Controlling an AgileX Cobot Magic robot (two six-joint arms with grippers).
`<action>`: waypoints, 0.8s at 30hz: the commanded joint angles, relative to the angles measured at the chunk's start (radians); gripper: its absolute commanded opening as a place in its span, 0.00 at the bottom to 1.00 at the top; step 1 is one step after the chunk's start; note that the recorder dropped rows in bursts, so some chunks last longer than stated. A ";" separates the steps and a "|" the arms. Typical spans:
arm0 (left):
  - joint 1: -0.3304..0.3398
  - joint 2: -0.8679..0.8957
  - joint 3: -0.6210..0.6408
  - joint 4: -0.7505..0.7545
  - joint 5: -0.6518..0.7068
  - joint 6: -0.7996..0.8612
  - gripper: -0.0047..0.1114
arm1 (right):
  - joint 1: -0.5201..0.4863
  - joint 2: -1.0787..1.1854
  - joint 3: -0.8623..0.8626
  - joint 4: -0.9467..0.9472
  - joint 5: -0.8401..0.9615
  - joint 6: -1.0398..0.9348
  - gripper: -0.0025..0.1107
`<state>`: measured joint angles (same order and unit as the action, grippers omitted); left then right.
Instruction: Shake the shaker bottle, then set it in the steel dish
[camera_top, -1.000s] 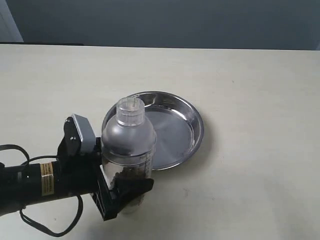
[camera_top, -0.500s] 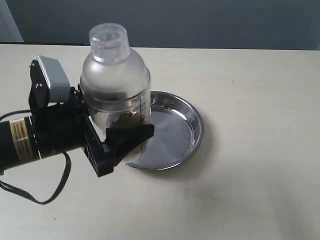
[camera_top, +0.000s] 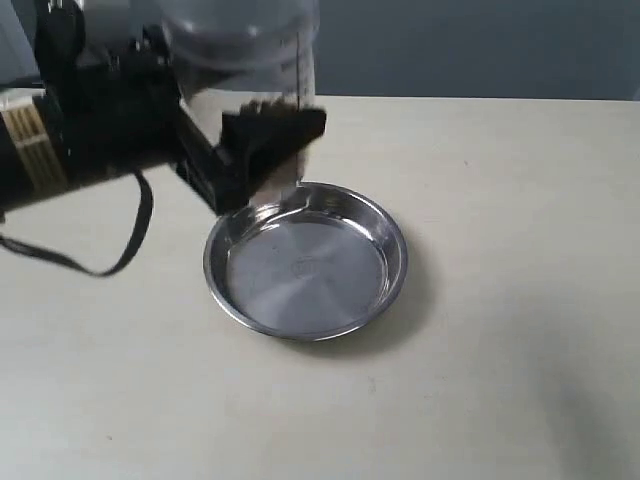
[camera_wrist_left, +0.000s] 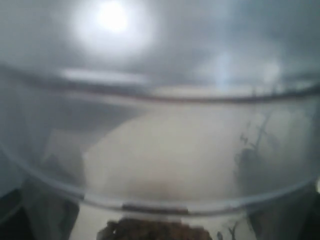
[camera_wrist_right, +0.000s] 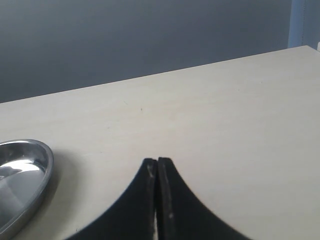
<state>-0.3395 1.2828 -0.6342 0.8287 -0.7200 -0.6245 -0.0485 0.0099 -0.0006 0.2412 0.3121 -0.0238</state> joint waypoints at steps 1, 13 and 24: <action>-0.028 0.109 -0.047 0.029 0.132 -0.157 0.04 | 0.003 -0.005 0.001 -0.004 -0.007 -0.002 0.02; -0.115 0.290 -0.137 -0.104 0.237 -0.024 0.04 | 0.003 -0.005 0.001 -0.004 -0.007 -0.002 0.02; -0.131 0.268 -0.061 -0.174 0.261 -0.097 0.04 | 0.003 -0.005 0.001 -0.004 -0.007 -0.002 0.02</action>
<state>-0.4619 1.4459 -0.8005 0.7084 -0.5417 -0.6942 -0.0485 0.0099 -0.0006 0.2412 0.3121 -0.0238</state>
